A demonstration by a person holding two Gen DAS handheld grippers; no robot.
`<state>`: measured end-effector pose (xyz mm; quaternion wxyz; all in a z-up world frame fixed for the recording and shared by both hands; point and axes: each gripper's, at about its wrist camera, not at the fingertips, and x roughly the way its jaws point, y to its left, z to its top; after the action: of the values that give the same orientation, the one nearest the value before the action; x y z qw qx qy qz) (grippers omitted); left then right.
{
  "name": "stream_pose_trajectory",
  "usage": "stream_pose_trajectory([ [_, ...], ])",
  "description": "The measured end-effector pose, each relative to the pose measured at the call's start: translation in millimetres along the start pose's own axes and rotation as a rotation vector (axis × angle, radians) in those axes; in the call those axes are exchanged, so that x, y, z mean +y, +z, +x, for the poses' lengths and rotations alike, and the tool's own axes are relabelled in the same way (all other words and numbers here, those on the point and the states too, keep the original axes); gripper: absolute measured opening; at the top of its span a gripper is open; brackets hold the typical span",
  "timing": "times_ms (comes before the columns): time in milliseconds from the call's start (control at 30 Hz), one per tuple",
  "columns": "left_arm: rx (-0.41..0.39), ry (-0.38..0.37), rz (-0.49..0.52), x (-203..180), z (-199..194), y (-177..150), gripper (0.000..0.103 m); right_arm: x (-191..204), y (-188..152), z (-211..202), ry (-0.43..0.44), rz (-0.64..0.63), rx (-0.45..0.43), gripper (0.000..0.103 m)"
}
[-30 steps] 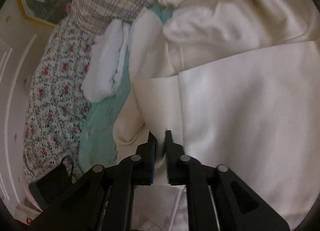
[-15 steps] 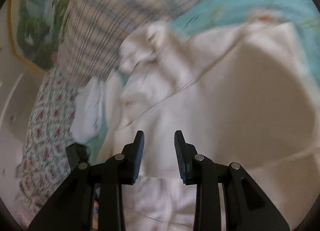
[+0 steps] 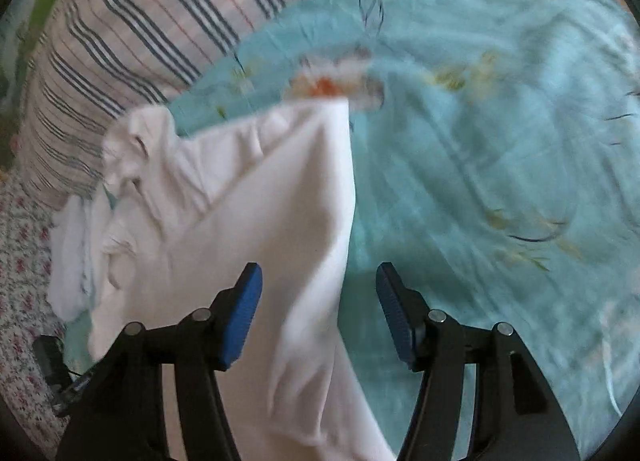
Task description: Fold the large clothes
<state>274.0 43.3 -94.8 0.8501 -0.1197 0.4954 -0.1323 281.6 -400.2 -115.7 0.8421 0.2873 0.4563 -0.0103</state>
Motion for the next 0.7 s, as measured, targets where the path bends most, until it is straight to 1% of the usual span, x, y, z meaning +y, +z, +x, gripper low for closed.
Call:
stream_pose_trajectory([
  [33,0.001,0.006,0.011,-4,1,1,0.005,1,1,3,-0.018,-0.029,-0.001,0.034],
  [67,0.003,0.003,0.016,-5,1,-1,0.005,2,2,5,-0.018,-0.053,0.018,0.005],
  [167,0.013,-0.022,0.019,-9,4,1,0.005,-4,9,-1,-0.017,-0.063,-0.001,0.004],
  [267,0.013,0.001,0.023,-12,10,0,0.005,-12,10,2,-0.01,-0.056,0.019,0.004],
  [300,0.015,0.001,0.017,-11,12,-1,0.005,-13,9,5,-0.019,-0.062,0.031,0.004],
  [333,0.014,-0.006,0.007,-10,12,-1,0.005,-11,9,2,-0.031,-0.055,0.022,0.006],
  [367,0.014,-0.014,0.0,-9,11,-1,0.006,-9,7,-3,-0.057,-0.053,0.007,0.012],
  [400,0.014,-0.017,-0.003,-7,10,-2,0.006,-4,4,-16,-0.124,-0.066,-0.035,0.013],
  [433,0.016,-0.016,-0.003,-7,9,-2,0.008,1,-1,-28,-0.156,-0.08,-0.076,0.013],
  [467,0.017,-0.017,-0.005,-6,9,-2,0.008,8,-6,-39,-0.151,-0.093,-0.118,0.014],
  [500,0.019,-0.02,-0.009,-5,7,-3,0.009,18,-15,-47,-0.099,-0.113,-0.132,0.014],
  [533,0.019,-0.022,-0.015,-4,6,-5,0.01,32,-26,-45,-0.025,-0.156,-0.103,0.014],
  [567,0.018,-0.022,-0.019,-4,4,-7,0.01,38,-32,-41,0.01,-0.179,-0.071,0.016],
  [600,0.019,-0.022,-0.019,-3,2,-10,0.011,46,-44,-28,0.035,-0.209,-0.003,0.017],
  [633,0.019,-0.021,-0.017,-2,-1,-13,0.013,47,-49,-19,0.022,-0.218,0.028,0.017],
  [667,0.019,-0.018,-0.016,0,-6,-17,0.014,45,-55,-9,-0.022,-0.228,0.056,0.016],
  [700,0.022,-0.015,-0.018,3,-12,-21,0.017,37,-59,-6,-0.028,-0.216,0.043,0.013],
])
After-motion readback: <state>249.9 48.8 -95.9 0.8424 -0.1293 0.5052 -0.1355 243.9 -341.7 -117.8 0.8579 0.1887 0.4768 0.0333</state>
